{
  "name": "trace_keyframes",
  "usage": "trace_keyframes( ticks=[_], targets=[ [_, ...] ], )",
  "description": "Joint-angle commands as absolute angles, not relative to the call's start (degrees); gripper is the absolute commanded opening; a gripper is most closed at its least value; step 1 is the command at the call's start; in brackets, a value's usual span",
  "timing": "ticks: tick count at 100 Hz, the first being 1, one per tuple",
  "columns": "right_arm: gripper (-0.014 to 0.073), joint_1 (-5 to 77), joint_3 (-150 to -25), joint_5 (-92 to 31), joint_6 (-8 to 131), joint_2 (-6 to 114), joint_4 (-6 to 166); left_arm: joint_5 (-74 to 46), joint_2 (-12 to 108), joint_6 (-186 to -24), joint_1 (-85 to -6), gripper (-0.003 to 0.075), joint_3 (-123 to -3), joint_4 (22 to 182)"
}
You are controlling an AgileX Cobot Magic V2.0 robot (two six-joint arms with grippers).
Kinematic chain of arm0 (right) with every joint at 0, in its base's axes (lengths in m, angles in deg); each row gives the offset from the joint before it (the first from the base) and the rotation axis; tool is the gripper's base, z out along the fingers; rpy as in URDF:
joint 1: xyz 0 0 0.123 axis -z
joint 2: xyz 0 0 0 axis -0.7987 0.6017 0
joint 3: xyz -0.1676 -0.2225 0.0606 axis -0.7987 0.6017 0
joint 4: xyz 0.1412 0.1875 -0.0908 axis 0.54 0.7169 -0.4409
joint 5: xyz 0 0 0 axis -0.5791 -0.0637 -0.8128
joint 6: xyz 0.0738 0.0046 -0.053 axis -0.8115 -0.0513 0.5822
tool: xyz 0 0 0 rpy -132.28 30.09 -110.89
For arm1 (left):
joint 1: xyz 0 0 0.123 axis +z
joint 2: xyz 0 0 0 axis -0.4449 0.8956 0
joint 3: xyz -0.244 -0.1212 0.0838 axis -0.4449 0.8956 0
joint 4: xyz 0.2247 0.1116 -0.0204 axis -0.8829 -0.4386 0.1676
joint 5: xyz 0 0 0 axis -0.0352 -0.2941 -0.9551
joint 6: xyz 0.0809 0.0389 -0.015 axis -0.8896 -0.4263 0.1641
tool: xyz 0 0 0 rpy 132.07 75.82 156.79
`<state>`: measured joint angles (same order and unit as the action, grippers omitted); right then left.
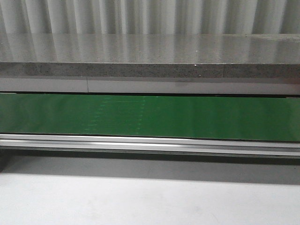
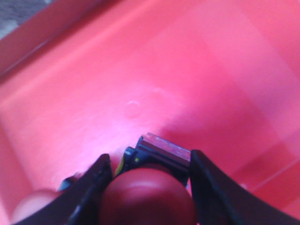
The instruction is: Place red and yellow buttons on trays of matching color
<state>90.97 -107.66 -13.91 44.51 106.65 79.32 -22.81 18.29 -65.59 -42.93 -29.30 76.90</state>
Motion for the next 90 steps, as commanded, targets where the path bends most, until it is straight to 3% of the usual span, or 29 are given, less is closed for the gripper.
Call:
trace_keyframes(
  ticks=[1, 25, 30, 43, 50, 90],
  targets=[
    [0.0133, 91.25, -109.74, -18.21, 44.56, 105.24, 81.13, -18.78, 18.61, -65.71, -43.32, -0.0020, -30.91, 77.48],
    [0.0163, 91.25, -109.69, -20.09, 44.56, 107.06, 82.98, -18.78, 18.61, -65.71, -43.32, -0.0020, -30.91, 77.48],
    [0.0227, 91.25, -109.69, -20.09, 44.56, 107.31, 83.04, -18.78, 18.61, -65.71, -43.32, -0.0020, -30.91, 77.48],
    [0.0491, 91.25, -109.69, -20.63, 44.56, 107.47, 83.31, -18.78, 18.61, -65.71, -43.32, -0.0020, -30.91, 77.48],
    [0.0563, 91.25, -109.69, -20.94, 44.56, 107.41, 83.31, -18.78, 18.61, -65.71, -43.32, -0.0020, -30.91, 77.48],
    [0.0549, 90.34, -108.33, -20.26, 45.14, 97.43, 83.20, -18.78, 18.61, -65.71, -43.32, -0.0020, -30.91, 77.48]
  ],
)
